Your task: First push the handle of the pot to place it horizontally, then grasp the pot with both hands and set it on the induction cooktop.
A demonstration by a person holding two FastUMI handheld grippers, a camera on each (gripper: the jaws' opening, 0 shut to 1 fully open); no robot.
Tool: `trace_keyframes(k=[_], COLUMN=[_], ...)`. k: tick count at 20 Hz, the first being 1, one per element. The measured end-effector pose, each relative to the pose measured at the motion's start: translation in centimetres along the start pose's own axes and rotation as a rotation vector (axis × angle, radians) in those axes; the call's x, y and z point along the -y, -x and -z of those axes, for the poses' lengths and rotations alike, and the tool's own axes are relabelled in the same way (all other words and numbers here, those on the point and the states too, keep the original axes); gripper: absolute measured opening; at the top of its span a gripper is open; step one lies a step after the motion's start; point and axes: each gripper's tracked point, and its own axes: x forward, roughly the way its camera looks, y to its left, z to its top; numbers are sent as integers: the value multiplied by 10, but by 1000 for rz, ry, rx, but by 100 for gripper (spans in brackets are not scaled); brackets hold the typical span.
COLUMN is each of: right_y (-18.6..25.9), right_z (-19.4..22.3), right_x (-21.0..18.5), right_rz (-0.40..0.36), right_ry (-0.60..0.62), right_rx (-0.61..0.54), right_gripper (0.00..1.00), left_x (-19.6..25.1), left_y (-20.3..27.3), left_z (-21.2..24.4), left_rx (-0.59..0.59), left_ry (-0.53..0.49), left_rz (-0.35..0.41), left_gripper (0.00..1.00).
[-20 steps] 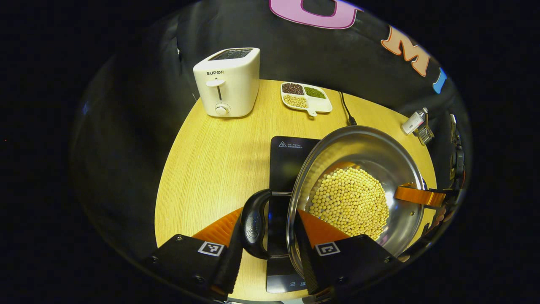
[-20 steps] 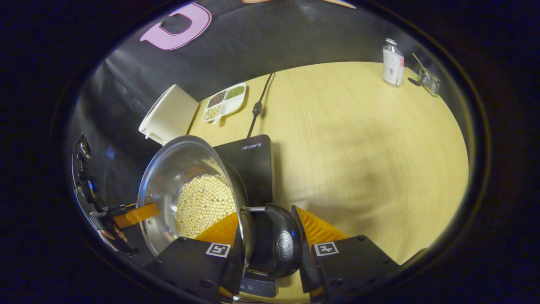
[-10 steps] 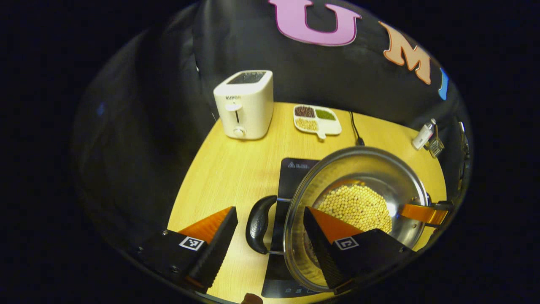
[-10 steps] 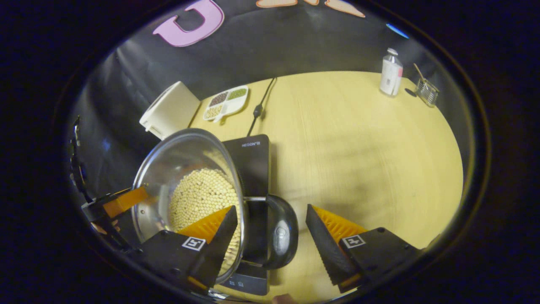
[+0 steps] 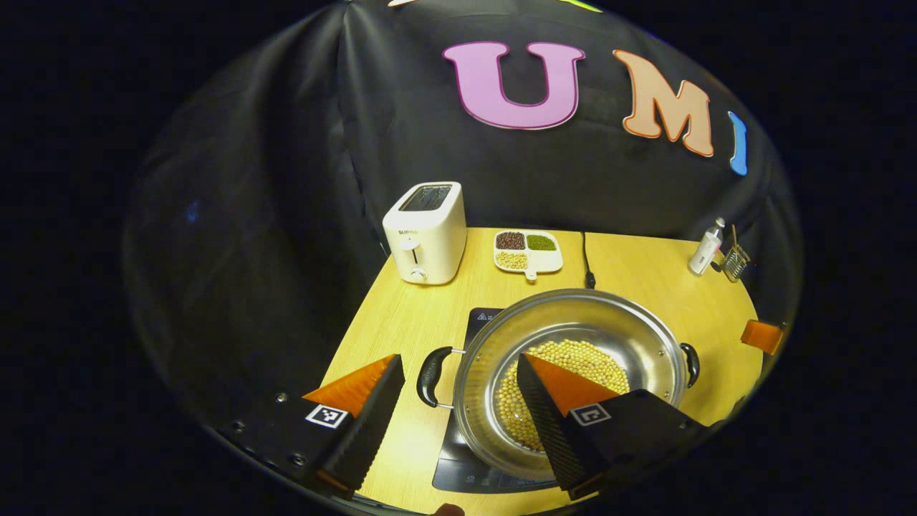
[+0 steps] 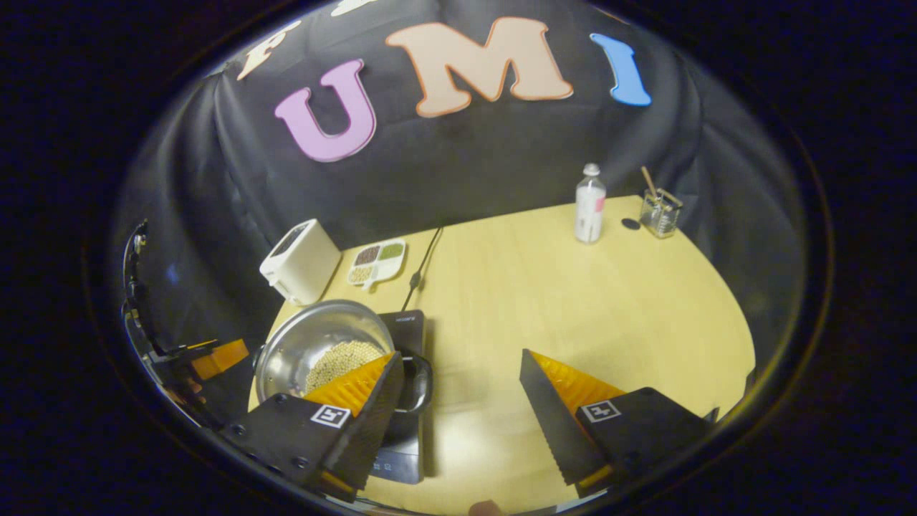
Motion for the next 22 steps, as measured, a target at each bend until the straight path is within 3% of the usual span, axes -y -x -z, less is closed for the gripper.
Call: trace_keyframes(k=[10,11,12,13,17,22], right_y=[133,148,160,173,227,272], right_z=[-103,-116,-126,-135,-168,-182], right_x=[74,82,89,96,131,170], right_rz=[-40,-46,-50,-58,-56,-16], right_ry=[96,105,112,117,96,128], right_rx=[312,352,384,422,512,580], right_gripper=[93,100,100,93,93,92], left_x=[120,136,150,164,210,253], left_y=[123,136,147,159,204,250], left_z=[-65,-74,-80,-86,-108,-117], left_rx=[232,263,287,309,415,525], left_ry=[-34,-38,-34,-24,7,8], left_rz=[63,73,82,91,116,125], left_gripper=[96,96,96,96,96,95])
